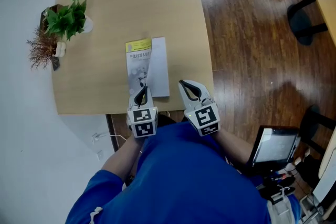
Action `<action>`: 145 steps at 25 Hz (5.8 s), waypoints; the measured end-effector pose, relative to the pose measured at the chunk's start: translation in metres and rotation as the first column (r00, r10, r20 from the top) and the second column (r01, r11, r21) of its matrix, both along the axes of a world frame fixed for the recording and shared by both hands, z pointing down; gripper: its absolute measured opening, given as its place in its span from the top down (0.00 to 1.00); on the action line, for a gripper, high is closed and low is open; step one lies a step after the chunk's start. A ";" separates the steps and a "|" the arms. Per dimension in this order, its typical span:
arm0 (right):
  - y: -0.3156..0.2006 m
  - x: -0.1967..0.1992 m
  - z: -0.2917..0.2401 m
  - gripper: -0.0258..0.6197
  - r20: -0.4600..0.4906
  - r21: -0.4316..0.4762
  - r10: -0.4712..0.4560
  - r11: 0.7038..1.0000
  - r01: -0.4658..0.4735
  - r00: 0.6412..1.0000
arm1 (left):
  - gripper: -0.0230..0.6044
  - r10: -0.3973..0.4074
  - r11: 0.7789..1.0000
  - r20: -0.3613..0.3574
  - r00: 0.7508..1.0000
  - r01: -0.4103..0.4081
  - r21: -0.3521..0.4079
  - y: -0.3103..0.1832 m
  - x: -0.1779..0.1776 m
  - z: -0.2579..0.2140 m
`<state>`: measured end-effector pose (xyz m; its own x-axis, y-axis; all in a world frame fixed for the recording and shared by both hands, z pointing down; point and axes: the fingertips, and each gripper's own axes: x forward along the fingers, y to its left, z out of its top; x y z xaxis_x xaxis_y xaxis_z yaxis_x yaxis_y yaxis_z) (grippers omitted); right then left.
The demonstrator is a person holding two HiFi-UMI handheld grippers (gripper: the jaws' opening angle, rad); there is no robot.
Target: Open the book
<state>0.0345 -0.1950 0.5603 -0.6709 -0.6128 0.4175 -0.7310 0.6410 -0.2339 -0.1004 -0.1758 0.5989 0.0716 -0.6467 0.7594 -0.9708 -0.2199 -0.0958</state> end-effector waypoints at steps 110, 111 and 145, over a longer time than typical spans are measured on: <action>-0.003 -0.174 -0.030 0.96 -0.139 0.098 0.073 0.993 -0.060 0.988 | 0.71 0.033 0.985 0.094 0.995 -0.017 -0.173 0.018 -0.256 0.082; -0.003 -0.174 -0.030 0.96 -0.137 0.099 0.072 0.993 -0.058 0.988 | 0.70 0.032 0.985 0.093 0.995 -0.015 -0.172 0.019 -0.256 0.082; 0.023 -0.163 -0.042 0.96 -0.151 0.124 0.126 0.986 -0.107 0.981 | 0.95 0.079 0.959 -0.033 0.996 -0.067 0.275 0.012 -0.226 -0.030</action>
